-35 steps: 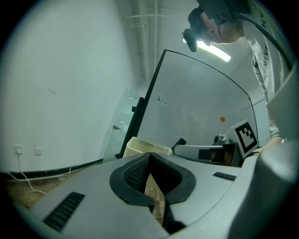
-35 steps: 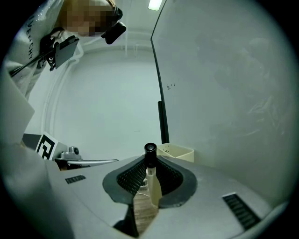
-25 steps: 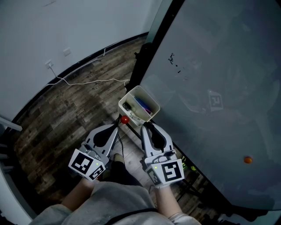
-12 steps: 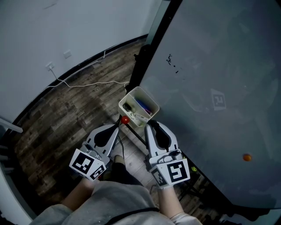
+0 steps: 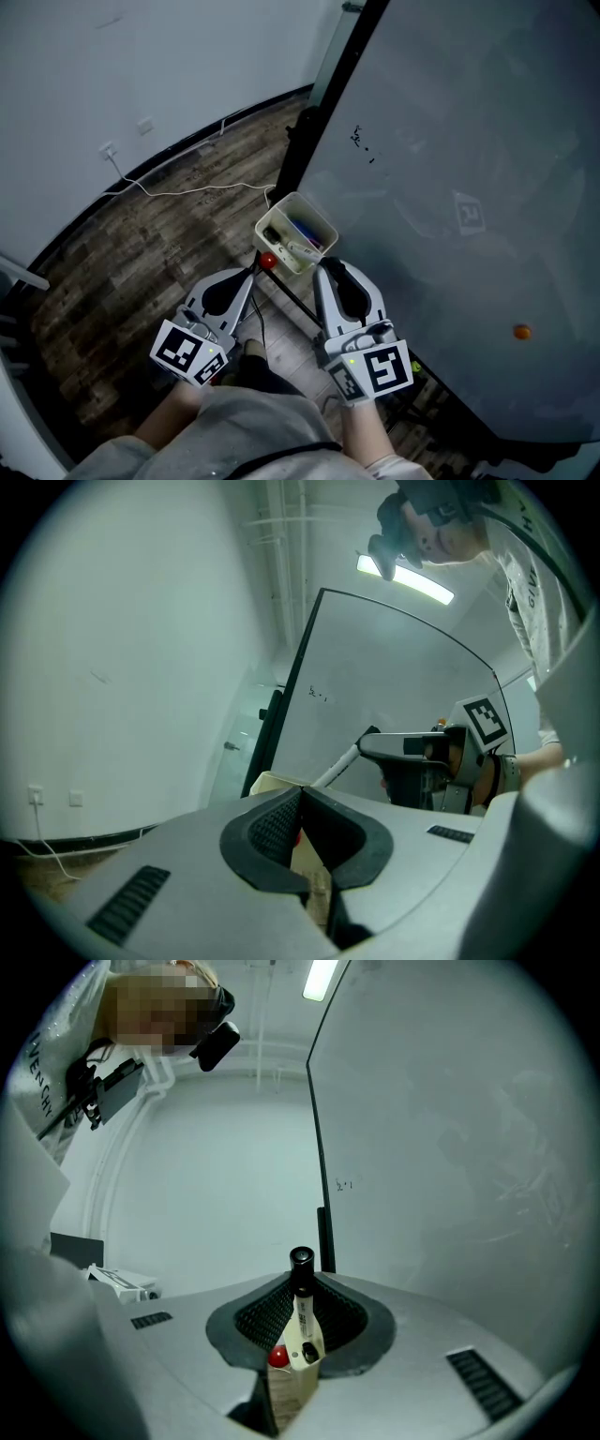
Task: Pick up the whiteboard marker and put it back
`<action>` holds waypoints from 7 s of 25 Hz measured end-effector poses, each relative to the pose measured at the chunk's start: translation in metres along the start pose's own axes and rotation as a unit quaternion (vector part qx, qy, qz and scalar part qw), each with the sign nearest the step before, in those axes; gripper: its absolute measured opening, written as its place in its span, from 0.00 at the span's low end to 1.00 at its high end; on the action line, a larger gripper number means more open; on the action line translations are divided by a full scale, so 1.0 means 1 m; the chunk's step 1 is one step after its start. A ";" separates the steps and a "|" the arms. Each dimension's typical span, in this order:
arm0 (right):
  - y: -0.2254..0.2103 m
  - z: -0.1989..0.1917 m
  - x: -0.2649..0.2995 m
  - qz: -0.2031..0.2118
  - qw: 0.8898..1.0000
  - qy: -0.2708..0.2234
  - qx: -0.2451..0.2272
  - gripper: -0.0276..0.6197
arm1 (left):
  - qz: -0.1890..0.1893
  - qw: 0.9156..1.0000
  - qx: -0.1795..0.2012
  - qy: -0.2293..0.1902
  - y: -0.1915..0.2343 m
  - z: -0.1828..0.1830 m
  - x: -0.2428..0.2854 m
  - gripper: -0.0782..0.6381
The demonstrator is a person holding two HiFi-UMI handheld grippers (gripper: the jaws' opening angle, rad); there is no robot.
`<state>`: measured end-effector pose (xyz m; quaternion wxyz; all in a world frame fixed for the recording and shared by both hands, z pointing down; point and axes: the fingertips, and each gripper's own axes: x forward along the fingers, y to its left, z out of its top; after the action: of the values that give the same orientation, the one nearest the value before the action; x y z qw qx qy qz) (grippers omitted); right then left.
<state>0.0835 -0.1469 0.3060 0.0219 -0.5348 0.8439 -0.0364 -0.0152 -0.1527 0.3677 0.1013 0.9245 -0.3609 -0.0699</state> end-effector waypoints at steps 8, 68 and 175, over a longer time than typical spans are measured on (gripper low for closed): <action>0.006 0.014 -0.004 0.001 1.000 -0.010 -0.011 0.16 | 0.000 1.000 0.003 -0.002 -0.002 0.004 -0.004 0.13; 0.016 0.062 -0.012 0.005 0.998 -0.046 -0.039 0.16 | 0.004 1.000 0.009 -0.018 0.000 0.011 -0.018 0.13; 0.001 -0.068 0.034 0.055 0.995 0.070 -0.039 0.16 | 0.058 0.997 -0.030 0.042 0.047 -0.051 0.014 0.13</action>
<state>0.0630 -0.1743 0.3735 -0.0560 -0.4845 0.8721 -0.0394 -0.0255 -0.1885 0.4277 0.1481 0.9005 -0.4072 -0.0359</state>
